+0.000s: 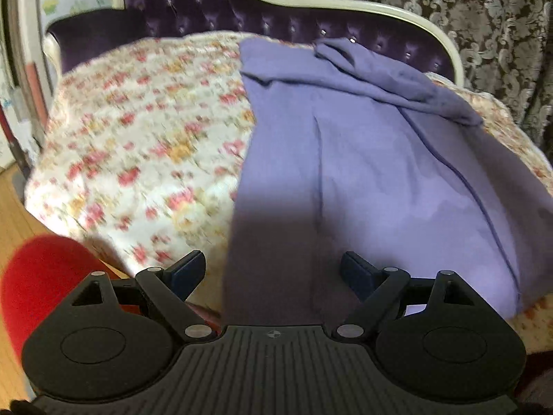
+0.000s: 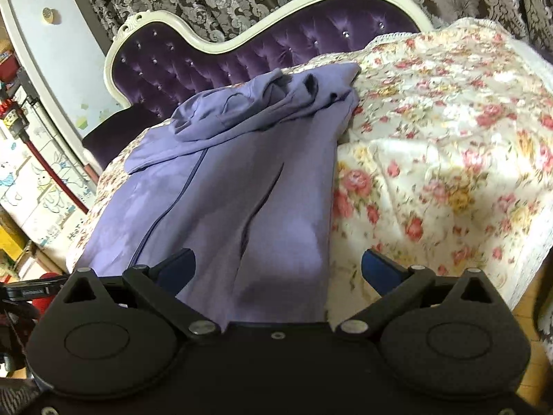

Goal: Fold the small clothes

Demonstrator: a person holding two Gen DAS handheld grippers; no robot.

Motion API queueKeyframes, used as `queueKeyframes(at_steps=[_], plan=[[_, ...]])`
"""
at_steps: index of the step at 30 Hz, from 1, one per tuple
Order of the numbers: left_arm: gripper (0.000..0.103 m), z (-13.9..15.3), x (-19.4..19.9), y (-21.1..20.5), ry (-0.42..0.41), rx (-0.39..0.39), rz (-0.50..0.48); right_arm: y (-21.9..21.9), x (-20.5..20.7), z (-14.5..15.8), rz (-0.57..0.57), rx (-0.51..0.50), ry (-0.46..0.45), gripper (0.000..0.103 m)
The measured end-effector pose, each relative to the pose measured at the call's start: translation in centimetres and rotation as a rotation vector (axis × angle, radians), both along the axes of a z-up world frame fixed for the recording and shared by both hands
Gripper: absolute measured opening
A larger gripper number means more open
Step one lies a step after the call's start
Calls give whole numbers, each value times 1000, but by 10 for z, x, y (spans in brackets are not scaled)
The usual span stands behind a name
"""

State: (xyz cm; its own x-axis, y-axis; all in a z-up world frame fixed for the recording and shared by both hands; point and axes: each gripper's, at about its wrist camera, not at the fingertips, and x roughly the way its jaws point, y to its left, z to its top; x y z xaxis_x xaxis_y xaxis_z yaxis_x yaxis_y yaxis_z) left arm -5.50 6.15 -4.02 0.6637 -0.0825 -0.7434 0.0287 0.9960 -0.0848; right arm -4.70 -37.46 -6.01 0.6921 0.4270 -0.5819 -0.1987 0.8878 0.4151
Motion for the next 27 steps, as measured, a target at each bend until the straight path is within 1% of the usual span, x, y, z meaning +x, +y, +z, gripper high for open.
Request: queueKeyframes(at_steps=[1,3,4,6,8,10,12,16,17,18,19,20,21,22,24,25,27], plan=[[85,-2,0,1,12,-18,-6,0,-2,-2,4,10,4,102],[79,-3,0,2,27,-49,-12,1,-4,-5,11,29,15,102],[75,-4,-1,2,31,-63,-15,2,-6,-6,11,36,18,100],[71,-3,-3,0,32,-63,-18,4,-12,-6,8,41,16,95],[70,-3,-3,-1,35,-58,-25,4,-17,-4,7,50,7,90],[70,-3,-5,-3,37,-44,-36,6,-23,-1,17,56,-16,82],[70,-3,-6,-5,36,-35,-46,9,-26,1,45,65,-30,81],[71,-4,-5,-5,34,-37,-52,16,-23,-3,66,44,-7,81],[65,-3,-6,-4,31,-40,-48,15,-23,-4,65,45,-6,79],[56,-3,-7,-3,20,-43,-40,14,-23,-3,58,42,-4,67],[38,-1,-9,-3,8,-43,-31,13,-23,-2,41,23,-6,45],[25,0,-10,-1,0,-61,-38,10,-23,0,26,5,-8,28],[20,1,-10,0,1,-88,-44,7,-24,1,23,14,-5,22],[12,3,-11,1,-5,-97,-30,4,-23,2,23,44,1,17],[9,7,-12,2,-19,-105,-25,5,-21,4,25,69,8,15],[9,10,-13,4,-27,-123,-16,5,-20,6,28,81,10,13],[8,17,-13,9,-43,-176,-1,4,-17,10,29,143,7,13]])
